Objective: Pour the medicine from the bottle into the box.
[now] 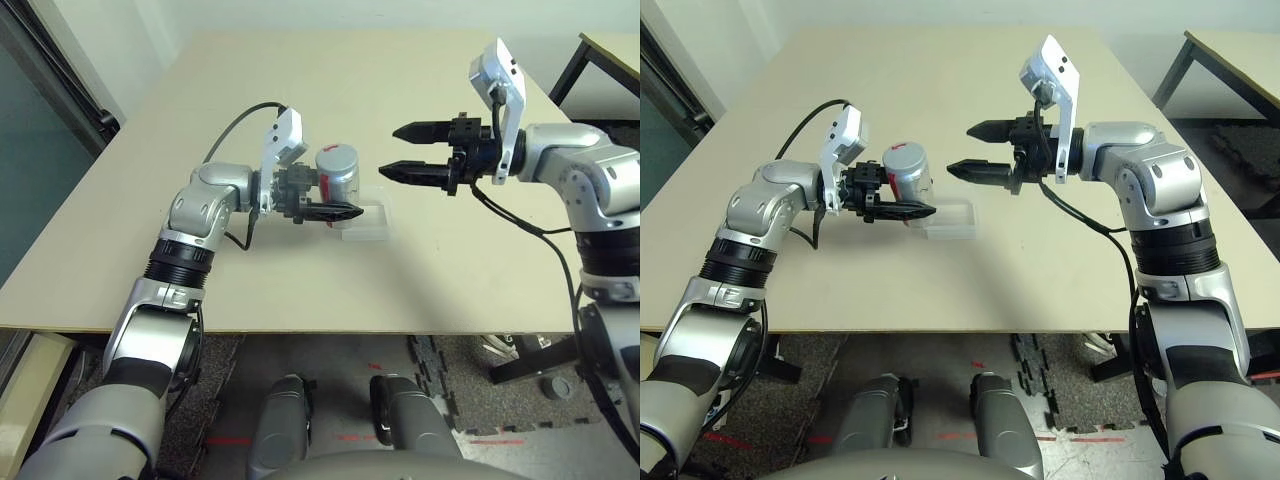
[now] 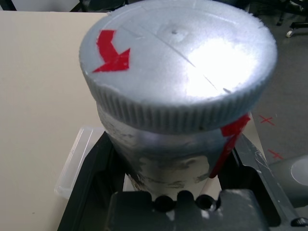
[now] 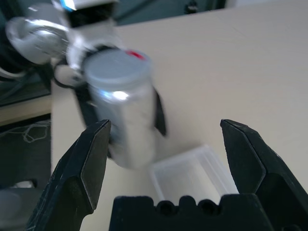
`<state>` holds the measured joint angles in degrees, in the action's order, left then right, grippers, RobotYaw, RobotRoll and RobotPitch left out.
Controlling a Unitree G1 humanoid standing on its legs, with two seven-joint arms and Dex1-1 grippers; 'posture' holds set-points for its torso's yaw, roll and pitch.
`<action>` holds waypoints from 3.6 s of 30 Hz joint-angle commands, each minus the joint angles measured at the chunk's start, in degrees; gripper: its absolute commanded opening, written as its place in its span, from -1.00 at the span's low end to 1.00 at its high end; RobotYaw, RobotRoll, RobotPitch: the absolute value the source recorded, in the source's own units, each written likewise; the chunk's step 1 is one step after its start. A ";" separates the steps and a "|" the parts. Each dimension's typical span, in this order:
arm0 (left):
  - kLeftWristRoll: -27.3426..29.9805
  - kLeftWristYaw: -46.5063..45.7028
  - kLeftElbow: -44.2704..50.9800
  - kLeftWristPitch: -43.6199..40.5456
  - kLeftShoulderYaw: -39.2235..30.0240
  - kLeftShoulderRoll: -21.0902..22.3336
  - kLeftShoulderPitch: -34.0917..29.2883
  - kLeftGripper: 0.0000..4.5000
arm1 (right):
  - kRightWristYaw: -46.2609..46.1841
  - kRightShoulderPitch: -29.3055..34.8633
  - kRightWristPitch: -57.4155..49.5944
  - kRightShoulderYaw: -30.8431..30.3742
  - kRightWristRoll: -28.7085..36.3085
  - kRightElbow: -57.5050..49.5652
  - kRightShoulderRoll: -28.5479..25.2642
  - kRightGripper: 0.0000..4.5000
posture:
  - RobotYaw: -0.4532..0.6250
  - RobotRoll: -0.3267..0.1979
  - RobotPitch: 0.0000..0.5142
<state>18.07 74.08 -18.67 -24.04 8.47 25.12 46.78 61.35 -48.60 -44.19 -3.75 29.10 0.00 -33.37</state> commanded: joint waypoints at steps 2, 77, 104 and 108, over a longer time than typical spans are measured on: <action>-0.24 0.40 -1.53 1.38 0.16 -0.16 1.24 0.25 | -0.92 -0.30 -1.60 -0.50 1.43 -2.73 1.19 1.00 | -0.15 0.25 -0.66; -0.90 1.74 -4.70 3.69 2.34 -2.75 2.73 0.25 | -4.59 -1.31 0.96 -0.04 -1.18 1.28 0.81 1.00 | -0.22 0.25 -0.64; -2.25 3.11 -7.65 5.52 2.26 -1.26 3.76 0.25 | -0.98 1.76 -6.76 -0.33 4.61 -6.88 -2.84 1.00 | -0.22 0.25 -0.66; -2.70 3.36 -8.18 6.21 2.43 -1.39 3.57 0.25 | -2.81 -0.02 -6.96 -1.14 3.61 -6.36 -1.68 1.00 | -0.22 0.25 -0.67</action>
<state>16.12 76.98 -25.88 -18.53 10.38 23.58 49.56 59.26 -47.36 -50.59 -4.13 32.99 -5.51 -35.16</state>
